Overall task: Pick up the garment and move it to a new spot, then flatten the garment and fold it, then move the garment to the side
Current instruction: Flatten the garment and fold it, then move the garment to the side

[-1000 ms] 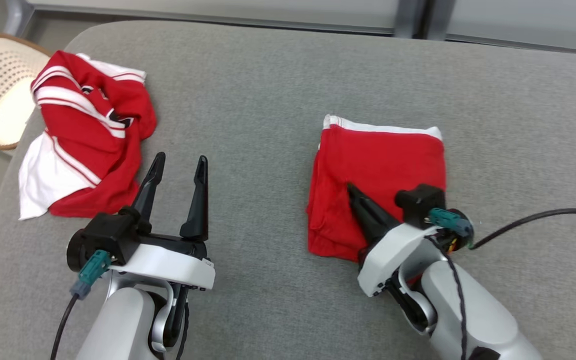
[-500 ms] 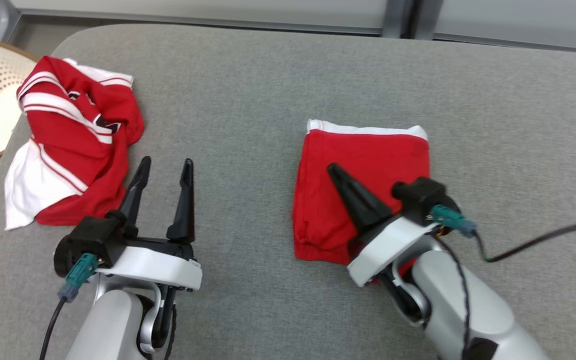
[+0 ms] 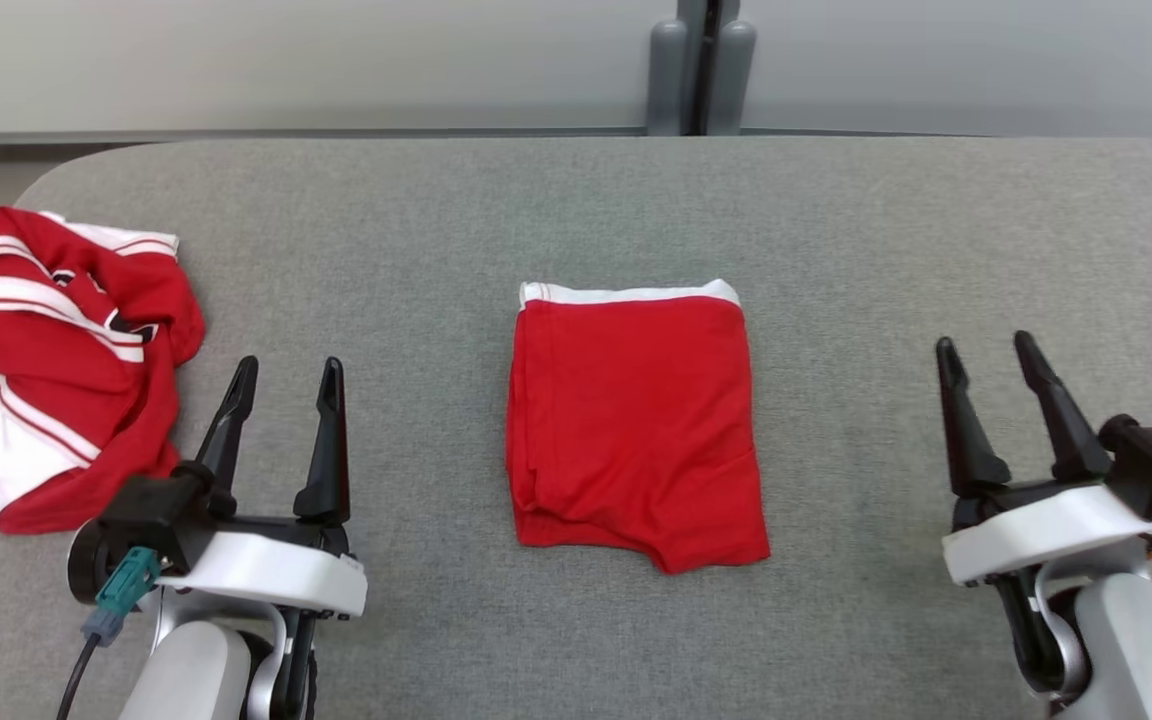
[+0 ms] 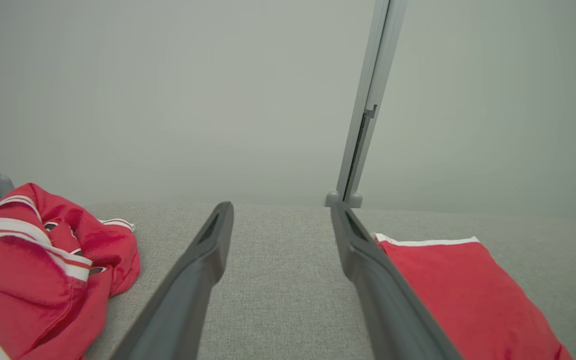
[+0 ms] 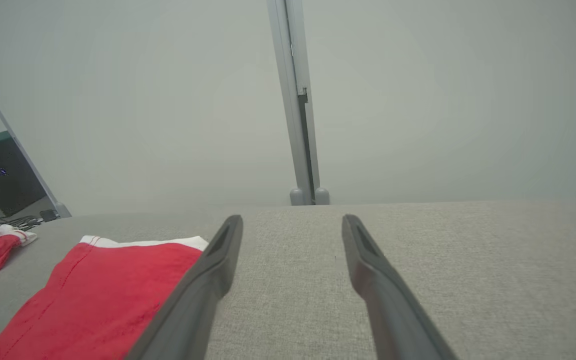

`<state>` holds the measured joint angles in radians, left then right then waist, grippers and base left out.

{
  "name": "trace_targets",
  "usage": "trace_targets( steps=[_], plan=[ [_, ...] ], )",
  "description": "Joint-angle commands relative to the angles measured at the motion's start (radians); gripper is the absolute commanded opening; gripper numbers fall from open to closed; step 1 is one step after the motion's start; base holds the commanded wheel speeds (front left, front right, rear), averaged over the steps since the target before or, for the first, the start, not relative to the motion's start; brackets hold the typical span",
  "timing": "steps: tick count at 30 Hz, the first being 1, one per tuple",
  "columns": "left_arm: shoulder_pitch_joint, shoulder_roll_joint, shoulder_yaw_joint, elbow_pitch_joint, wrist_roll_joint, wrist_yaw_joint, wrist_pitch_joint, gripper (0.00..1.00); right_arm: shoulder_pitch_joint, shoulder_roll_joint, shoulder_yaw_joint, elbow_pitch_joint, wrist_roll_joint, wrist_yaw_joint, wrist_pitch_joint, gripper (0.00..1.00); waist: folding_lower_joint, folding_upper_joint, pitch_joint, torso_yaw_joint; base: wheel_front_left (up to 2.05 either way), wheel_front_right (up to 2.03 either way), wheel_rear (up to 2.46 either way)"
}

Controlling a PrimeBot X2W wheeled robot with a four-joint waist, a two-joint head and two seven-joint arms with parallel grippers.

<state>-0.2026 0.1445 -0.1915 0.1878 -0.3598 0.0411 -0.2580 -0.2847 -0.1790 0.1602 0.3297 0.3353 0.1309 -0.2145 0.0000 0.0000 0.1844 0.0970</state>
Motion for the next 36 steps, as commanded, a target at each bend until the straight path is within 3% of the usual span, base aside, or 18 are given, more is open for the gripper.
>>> trace_targets(
  steps=[1,16,24,36],
  plan=[
    [0.018,0.010,0.004,-0.005,0.001,0.004,0.001,1.00,0.023,-0.002,-0.020,-0.025,-0.016,0.000,0.015,1.00,0.0000,0.0000,-0.015,-0.016,0.00,0.00,0.00],
    [0.175,0.061,0.013,-0.043,-0.010,0.036,0.043,1.00,0.262,0.015,-0.096,-0.304,-0.077,0.000,0.184,1.00,0.0000,0.0000,-0.163,-0.070,0.00,0.00,0.00],
    [0.253,0.087,0.020,-0.084,-0.012,0.058,0.072,1.00,0.365,0.037,-0.126,-0.393,-0.097,0.000,0.249,1.00,0.0000,0.0000,-0.215,-0.078,0.00,0.00,0.00],
    [0.276,0.096,0.016,-0.125,-0.020,0.076,0.100,1.00,0.397,0.051,-0.142,-0.446,-0.109,0.000,0.286,1.00,0.0000,0.0000,-0.218,-0.077,0.00,0.00,0.00]
  ],
)
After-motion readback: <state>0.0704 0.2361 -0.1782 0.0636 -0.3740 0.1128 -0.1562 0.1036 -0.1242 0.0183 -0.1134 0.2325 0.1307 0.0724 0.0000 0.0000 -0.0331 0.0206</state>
